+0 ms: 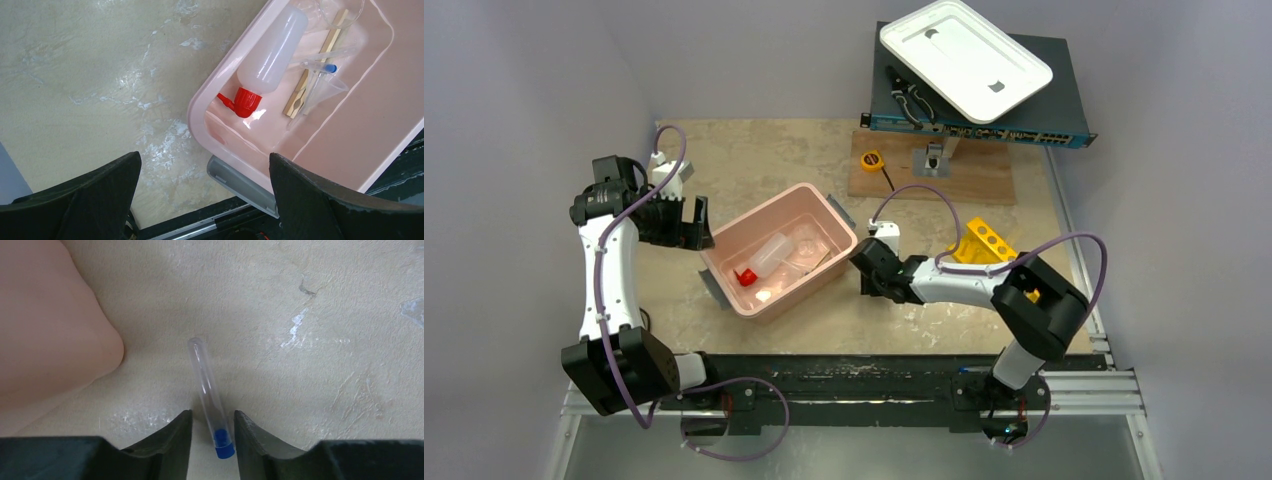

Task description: Organize the chemistry lab equipment

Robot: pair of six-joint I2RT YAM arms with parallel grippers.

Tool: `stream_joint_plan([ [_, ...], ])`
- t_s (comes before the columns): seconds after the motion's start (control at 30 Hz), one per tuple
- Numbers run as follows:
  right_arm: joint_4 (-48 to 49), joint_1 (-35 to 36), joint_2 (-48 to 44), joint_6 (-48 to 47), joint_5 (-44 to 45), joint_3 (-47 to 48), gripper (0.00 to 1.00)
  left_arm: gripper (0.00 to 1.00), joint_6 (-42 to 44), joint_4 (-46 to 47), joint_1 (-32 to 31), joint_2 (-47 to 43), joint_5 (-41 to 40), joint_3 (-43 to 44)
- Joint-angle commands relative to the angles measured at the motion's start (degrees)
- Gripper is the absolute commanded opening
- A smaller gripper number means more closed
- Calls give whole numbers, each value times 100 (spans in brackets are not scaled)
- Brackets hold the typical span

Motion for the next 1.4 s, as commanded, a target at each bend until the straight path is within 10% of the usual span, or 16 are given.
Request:
stream_joint_plan([
  [0.0, 218, -68, 14, 172, 172, 36, 31, 100, 84, -17, -7, -111, 30, 44],
  [0.23, 80, -290, -298, 194, 191, -197, 0, 100, 77, -38, -3, -71, 55, 86],
  [0.67, -1357, -551, -1850, -792, 542, 1567, 0, 100, 149, -662, 4, -212, 416, 159],
  [1.17, -1609, 426, 908, -2146, -383, 4779, 0, 100, -79, -375, 18, -544, 135, -642],
  [1.27, -1572, 425, 1154, -2230, -446, 4857, 12, 100, -109, -132, 19, -533, 262, -888],
  [1.37, -1636, 425, 1277, -2244, -481, 4935, 47, 95, -123, 96, 15, -527, 237, -1062],
])
